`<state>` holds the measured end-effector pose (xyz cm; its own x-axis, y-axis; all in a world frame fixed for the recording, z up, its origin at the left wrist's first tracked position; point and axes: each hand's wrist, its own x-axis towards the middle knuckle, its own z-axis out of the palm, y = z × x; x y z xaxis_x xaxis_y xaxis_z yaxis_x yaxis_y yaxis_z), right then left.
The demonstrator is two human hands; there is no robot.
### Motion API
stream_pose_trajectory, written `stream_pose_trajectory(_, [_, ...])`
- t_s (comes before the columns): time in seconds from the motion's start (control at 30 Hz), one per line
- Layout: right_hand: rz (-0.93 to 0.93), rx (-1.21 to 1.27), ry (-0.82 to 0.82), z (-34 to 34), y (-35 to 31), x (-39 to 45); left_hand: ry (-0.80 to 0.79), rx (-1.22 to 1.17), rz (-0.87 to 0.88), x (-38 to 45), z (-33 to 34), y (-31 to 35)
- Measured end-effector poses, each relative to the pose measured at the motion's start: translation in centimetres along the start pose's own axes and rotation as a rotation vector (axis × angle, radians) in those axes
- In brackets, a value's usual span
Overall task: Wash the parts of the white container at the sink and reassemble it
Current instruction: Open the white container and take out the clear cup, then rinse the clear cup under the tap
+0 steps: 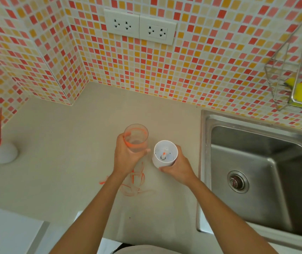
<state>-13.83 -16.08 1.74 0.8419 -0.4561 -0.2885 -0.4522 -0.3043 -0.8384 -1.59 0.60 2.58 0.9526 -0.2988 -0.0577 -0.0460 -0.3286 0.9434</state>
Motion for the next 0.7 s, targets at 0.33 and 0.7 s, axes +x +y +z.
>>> stream_pose_trajectory(0.33, [-0.106,-0.174,0.054,-1.7,2.9,-1.9,0.144,0.008,0.045,-5.2,-0.9,0.8])
stream_pose_trajectory(0.7, [0.09,-0.585,0.269,-11.2,16.1,-14.2,-0.233,-0.032,0.155,-14.5,8.7,4.6])
